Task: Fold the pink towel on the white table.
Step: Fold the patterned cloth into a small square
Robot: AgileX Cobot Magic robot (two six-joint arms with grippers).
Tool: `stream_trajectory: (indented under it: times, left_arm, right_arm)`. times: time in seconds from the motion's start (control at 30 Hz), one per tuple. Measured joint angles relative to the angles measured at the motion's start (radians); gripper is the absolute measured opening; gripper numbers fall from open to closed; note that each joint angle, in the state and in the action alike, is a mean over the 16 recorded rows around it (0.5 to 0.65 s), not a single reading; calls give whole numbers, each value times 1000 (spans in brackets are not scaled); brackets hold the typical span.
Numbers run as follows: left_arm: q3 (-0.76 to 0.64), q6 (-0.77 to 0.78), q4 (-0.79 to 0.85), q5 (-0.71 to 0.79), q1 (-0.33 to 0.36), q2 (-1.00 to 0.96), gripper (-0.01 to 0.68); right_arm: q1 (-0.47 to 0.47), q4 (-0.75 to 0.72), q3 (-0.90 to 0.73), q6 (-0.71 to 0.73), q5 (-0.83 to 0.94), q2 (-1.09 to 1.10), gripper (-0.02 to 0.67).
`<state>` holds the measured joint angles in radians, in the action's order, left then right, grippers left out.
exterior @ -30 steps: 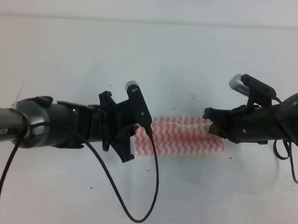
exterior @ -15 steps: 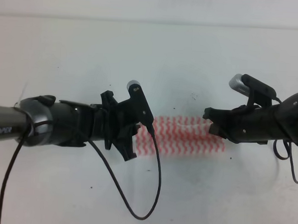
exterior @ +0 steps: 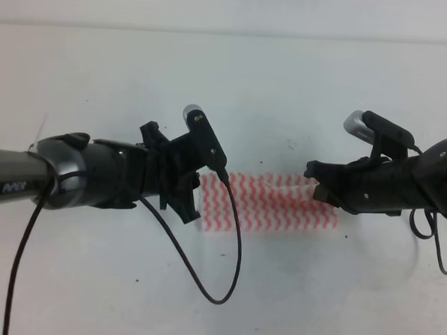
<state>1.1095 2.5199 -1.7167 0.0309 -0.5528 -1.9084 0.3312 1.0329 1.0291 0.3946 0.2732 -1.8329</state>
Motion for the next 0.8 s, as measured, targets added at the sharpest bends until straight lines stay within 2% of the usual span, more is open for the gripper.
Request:
stream_trajectory:
  times: [0.13, 0.6, 0.8]
  left_arm:
    - [2, -9, -5, 20, 0, 3, 128]
    - [2, -32, 0, 439, 0, -27, 128]
    - [2, -27, 15, 464, 0, -71, 127]
  right_arm:
    - [0, 0, 0, 0, 0, -1, -16]
    - [0, 11, 0, 0, 1, -1, -16]
    - [0, 20, 0, 0, 0, -1, -16]
